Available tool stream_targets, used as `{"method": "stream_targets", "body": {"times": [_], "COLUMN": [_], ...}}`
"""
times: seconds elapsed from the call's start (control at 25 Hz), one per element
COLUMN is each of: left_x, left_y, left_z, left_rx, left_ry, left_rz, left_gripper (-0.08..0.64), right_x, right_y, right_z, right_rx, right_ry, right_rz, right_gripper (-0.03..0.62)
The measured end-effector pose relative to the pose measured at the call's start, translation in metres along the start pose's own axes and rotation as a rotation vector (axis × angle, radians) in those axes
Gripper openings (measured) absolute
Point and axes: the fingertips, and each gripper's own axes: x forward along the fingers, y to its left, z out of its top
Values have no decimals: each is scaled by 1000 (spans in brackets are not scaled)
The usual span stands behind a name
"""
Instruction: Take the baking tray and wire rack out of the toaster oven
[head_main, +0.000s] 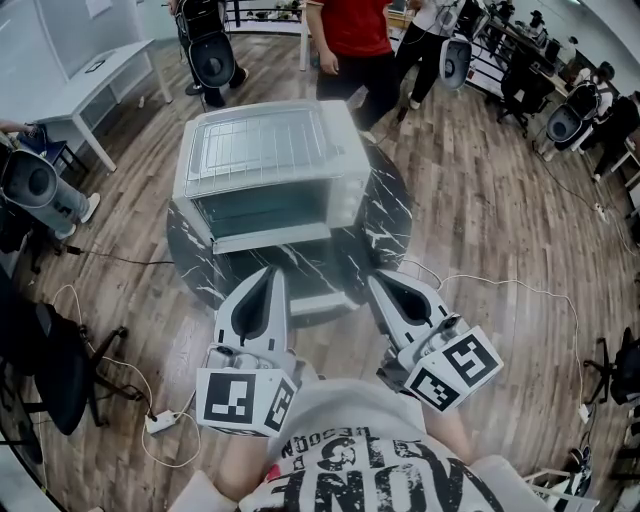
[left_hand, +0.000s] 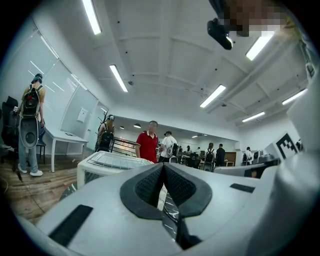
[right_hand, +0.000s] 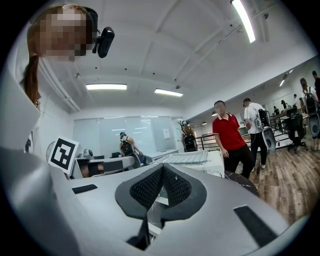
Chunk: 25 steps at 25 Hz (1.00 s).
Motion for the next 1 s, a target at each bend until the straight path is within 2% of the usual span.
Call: {"method": "stream_targets", "body": {"times": [1.0], "left_x": [-5], "left_y": [5], "left_z": [0], "left_rx": [-4], "left_ry": [3], "left_rz": [7], "left_gripper": [3], "right_x": [2], "right_y": [4], "right_z": [-2], "right_rx": [-8], "right_ry": [12], "right_rz": [-1], "right_gripper": [2]}}
